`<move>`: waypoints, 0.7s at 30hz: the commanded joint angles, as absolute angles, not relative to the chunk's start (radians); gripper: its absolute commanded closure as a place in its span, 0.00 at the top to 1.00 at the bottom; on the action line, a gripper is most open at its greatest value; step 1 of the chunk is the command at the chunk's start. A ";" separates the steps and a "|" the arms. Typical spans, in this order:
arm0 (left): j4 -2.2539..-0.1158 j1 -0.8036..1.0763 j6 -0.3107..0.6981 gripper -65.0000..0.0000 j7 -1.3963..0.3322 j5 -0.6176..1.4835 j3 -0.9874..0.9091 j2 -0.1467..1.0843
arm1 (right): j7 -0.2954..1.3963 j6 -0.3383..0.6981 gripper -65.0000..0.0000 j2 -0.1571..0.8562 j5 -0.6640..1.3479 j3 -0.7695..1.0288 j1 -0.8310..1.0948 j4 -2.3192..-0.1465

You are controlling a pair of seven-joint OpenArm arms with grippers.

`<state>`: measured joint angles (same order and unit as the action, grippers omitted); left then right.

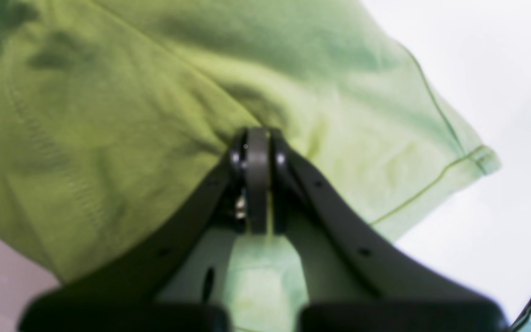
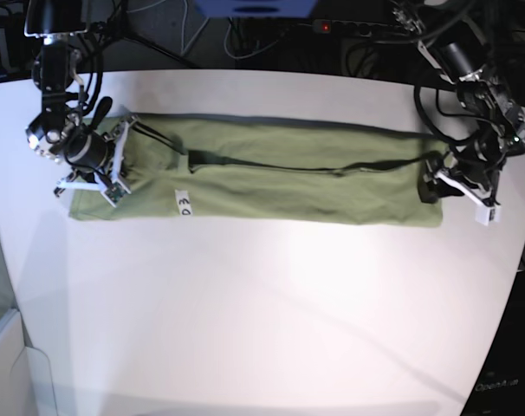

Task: Fold the T-shirt properly
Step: 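Release the left gripper and regrasp the strip's other end, then carry the left gripper's end toward the right gripper, folding the strip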

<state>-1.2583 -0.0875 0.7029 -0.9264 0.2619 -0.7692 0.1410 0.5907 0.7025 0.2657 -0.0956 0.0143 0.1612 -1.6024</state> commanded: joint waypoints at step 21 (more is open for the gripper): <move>-1.455 -0.101 0.698 0.05 -1.056 0.294 -0.763 0.113 | 0.581 0.698 0.00 0.275 -0.090 0.005 0.151 -1.613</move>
<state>-1.4311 -0.0780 0.6907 -1.0794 0.2718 -0.7670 0.1017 0.5907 0.7025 0.2661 -0.0959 0.0044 0.1612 -1.6020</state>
